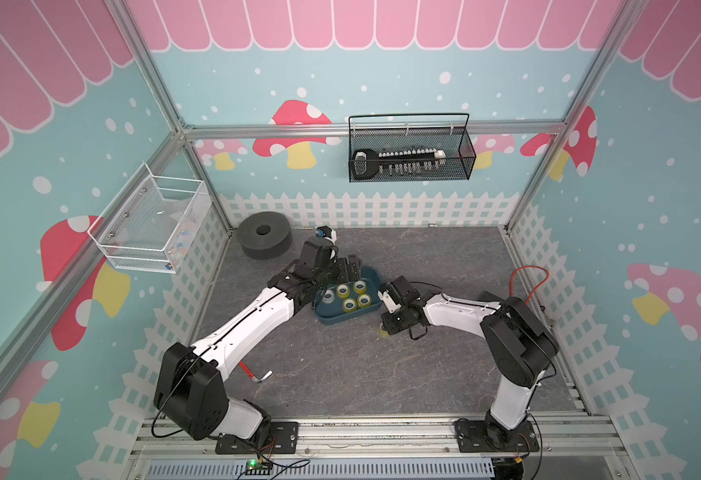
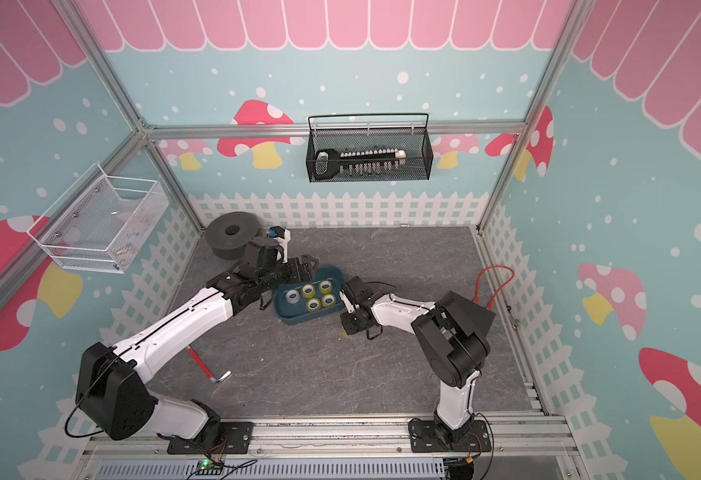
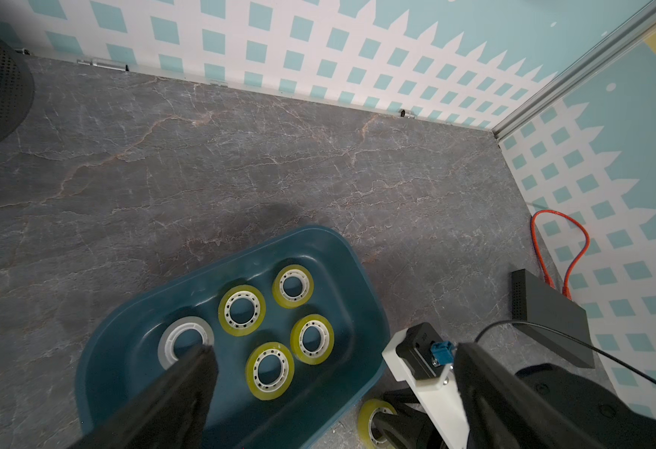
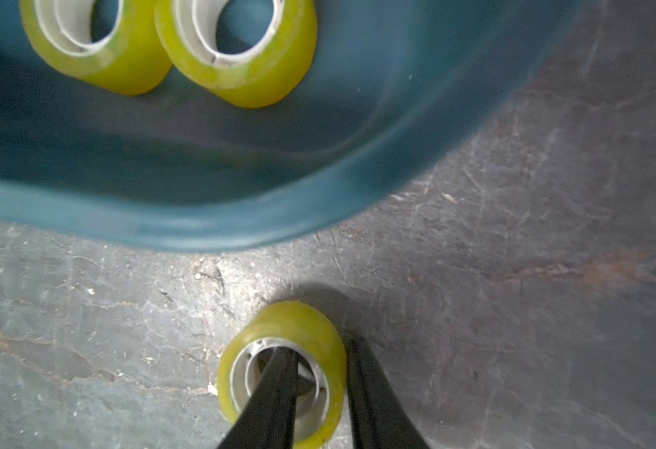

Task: Put the transparent tape into the storage box
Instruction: Pick up the tape from the center of the board.

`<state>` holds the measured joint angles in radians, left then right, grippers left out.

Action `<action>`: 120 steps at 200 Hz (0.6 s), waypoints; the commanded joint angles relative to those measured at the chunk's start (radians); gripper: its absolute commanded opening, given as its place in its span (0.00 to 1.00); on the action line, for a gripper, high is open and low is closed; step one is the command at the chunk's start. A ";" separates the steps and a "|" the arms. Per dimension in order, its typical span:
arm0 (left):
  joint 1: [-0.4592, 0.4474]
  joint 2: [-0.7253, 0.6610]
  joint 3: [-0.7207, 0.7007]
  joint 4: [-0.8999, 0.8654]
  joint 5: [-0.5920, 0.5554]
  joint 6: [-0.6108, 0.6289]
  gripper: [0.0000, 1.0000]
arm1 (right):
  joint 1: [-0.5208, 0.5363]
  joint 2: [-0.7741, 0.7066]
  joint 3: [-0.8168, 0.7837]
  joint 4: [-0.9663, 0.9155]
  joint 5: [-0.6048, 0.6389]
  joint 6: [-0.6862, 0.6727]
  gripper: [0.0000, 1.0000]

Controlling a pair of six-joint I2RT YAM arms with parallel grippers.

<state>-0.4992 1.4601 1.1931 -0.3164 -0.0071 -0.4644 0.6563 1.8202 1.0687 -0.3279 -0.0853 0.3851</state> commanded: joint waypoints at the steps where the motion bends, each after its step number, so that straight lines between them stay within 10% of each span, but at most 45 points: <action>1: -0.002 -0.025 -0.013 0.013 -0.001 0.002 0.99 | 0.010 0.016 -0.015 -0.004 0.012 0.010 0.19; 120: 0.012 -0.062 0.000 0.035 -0.011 0.006 0.99 | 0.022 -0.159 0.180 -0.271 0.100 -0.058 0.00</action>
<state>-0.4976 1.4338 1.1889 -0.3084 -0.0074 -0.4637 0.6708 1.7149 1.1213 -0.4957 -0.0219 0.3737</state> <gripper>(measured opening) 0.990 0.134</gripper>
